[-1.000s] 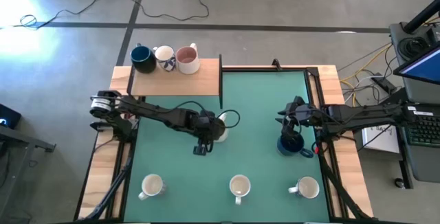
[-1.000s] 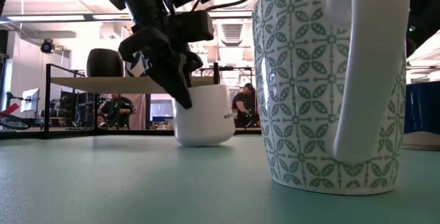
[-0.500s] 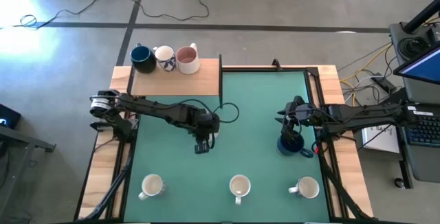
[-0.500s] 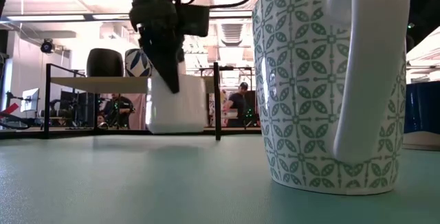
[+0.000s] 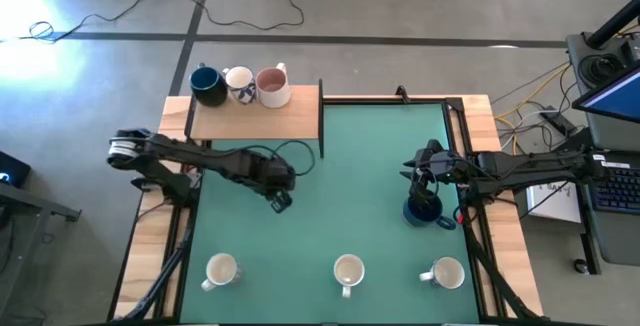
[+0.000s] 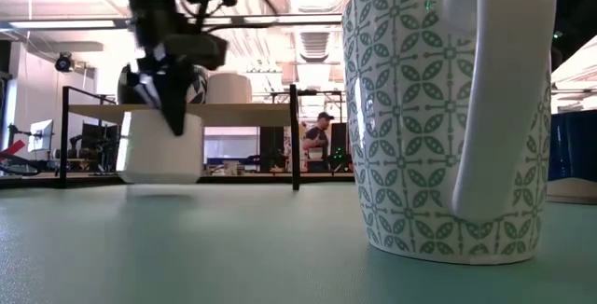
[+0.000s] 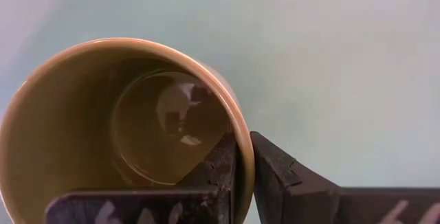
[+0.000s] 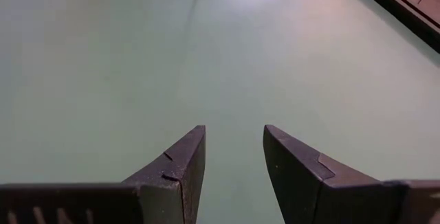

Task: Place coffee mugs
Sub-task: Put the white green mug on the shelf

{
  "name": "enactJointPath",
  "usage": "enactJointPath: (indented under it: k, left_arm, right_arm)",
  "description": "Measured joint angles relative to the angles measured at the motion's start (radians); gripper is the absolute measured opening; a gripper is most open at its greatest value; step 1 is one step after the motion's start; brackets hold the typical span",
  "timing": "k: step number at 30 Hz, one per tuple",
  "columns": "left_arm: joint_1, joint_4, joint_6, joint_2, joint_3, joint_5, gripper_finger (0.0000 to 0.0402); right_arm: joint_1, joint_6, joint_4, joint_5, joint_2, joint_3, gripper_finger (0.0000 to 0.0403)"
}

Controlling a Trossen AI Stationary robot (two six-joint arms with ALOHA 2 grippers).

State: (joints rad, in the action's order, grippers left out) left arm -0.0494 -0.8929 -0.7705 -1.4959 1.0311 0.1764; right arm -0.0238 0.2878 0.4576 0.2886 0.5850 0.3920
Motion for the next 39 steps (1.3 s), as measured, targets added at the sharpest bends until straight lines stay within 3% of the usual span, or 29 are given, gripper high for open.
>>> enactJointPath:
  k: [12, 23, 28, 32, 39]
  left_arm:
    - [0.052, -0.043, -0.29, 0.333, -0.256, 0.021, 0.0019]
    - [0.071, -0.067, -0.258, 0.349, -0.275, -0.003, 0.0043]
    - [0.071, -0.122, -0.138, 0.342, -0.196, -0.018, 0.01]
    - [0.065, -0.173, 0.12, 0.349, -0.132, -0.077, 0.0136]
    - [0.056, -0.265, 0.463, 0.36, -0.118, -0.203, 0.0146]
  right_arm:
    - [0.0, 0.0, 0.0, 0.0, 0.0, 0.0, 0.0137]
    - [0.0, 0.0, 0.0, 0.0, 0.0, 0.0, 0.0137]
    - [0.0, 0.0, 0.0, 0.0, 0.0, 0.0, 0.0137]
    - [0.0, 0.0, 0.0, 0.0, 0.0, 0.0, 0.0137]
    - [0.0, 0.0, 0.0, 0.0, 0.0, 0.0, 0.0137]
